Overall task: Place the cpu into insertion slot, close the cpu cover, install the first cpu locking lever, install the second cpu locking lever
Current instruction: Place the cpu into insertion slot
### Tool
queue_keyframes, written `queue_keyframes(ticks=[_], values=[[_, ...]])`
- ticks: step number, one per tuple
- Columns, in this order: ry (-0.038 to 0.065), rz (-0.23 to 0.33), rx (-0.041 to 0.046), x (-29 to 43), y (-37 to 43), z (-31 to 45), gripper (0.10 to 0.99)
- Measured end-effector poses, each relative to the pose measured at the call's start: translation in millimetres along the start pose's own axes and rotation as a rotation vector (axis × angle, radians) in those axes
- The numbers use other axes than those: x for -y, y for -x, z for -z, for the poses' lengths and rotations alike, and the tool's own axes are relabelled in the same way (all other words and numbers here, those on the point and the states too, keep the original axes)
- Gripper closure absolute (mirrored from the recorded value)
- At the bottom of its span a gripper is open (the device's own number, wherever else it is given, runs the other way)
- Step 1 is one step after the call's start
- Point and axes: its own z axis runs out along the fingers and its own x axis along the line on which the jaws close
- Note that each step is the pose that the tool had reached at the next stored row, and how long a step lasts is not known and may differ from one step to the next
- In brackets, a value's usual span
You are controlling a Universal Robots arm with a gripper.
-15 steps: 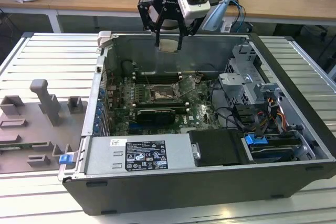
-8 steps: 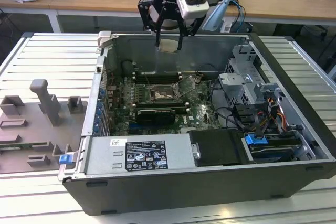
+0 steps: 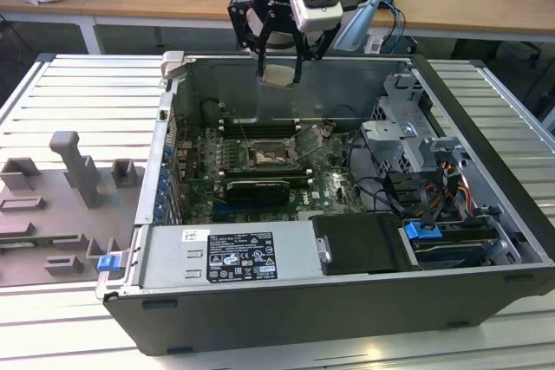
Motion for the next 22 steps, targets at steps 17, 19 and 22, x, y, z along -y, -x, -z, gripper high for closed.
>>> queue_keyframes(ticks=[17,19,22], values=[[0.002,-0.101,0.009,0.0,0.0,0.0,0.545],[0.002,-0.114,0.0102,0.0,0.0,0.0,0.545],[0.002,-0.125,0.0112,0.0,0.0,0.0,0.545]])
